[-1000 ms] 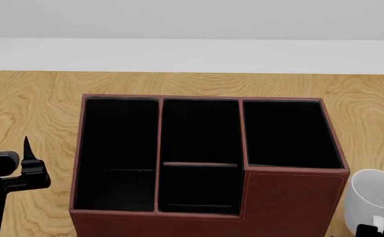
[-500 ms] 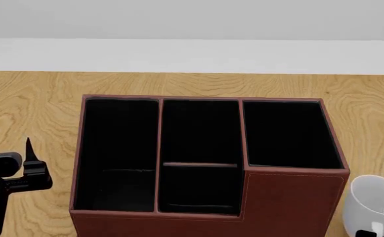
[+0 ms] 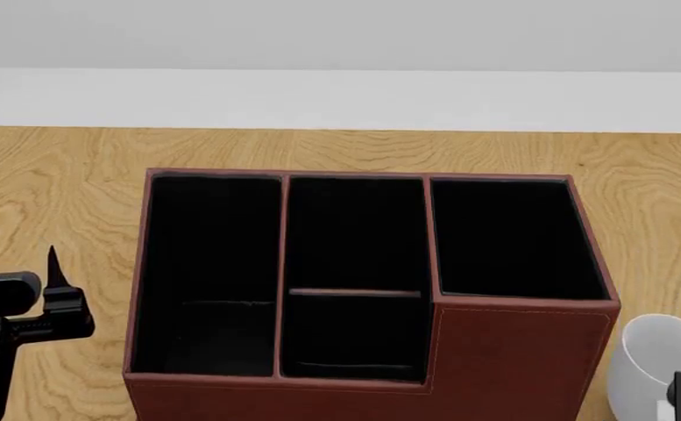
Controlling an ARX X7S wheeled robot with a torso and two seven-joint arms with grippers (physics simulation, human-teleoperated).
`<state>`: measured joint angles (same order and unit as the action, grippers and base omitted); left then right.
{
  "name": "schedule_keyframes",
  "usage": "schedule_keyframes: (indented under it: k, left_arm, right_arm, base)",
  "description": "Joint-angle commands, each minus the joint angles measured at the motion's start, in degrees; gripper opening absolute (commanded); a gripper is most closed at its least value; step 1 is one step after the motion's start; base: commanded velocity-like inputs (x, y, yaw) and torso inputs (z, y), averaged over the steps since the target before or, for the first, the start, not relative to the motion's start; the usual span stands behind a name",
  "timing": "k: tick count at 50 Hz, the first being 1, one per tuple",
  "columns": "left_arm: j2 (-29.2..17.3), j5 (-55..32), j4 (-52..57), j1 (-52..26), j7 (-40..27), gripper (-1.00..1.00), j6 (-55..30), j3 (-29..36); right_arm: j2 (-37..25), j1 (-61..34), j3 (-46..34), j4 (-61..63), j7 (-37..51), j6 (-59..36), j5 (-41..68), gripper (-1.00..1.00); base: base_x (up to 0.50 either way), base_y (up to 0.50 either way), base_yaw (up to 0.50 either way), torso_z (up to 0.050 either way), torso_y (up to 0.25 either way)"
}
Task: Pick up the white mug and place it to the right of the caddy.
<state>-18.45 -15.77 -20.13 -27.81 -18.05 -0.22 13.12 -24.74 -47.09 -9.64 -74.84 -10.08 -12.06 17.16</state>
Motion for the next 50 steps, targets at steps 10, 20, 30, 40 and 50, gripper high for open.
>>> schedule_keyframes:
  k: [10, 20, 30, 40, 50]
  left_arm:
    - [-0.25, -0.49, 1.02, 0.26, -0.26, 1.00, -0.52, 0.06]
    - [-0.41, -0.87, 1.37, 0.21, -0.17, 1.00, -0.56, -0.03]
    - [-0.51, -1.05, 1.83, 0.31, -0.25, 1.00, -0.72, 0.04]
    - [-0.87, -1.38, 3.47, 0.73, -0.66, 1.00, -1.53, -0.01]
    - [-0.92, -1.53, 3.66, 0.81, -0.68, 1.00, -1.63, 0.12]
  right_arm:
    - [0.08, 0.85, 6.30, 1.27, -1.33, -0.16, -6.32, 1.00]
    - [-0.86, 6.91, 7.83, 14.07, 0.10, -7.16, -4.27, 1.00]
    - [-1.73, 13.10, 9.16, 27.34, 1.39, -13.95, -2.11, 1.00]
    - [-2.47, 16.47, 9.84, 35.46, 2.49, -17.67, -1.00, 1.00]
    - [-3.50, 20.29, 11.77, 42.82, 3.46, -21.00, 1.03, 1.00]
  base:
    - [0.00, 0.00, 0.00, 0.000, 0.000]
    - [0.00, 0.00, 0.00, 0.000, 0.000]
    - [0.00, 0.00, 0.00, 0.000, 0.000]
    - [0.00, 0.00, 0.00, 0.000, 0.000]
    - [0.00, 0.00, 0.00, 0.000, 0.000]
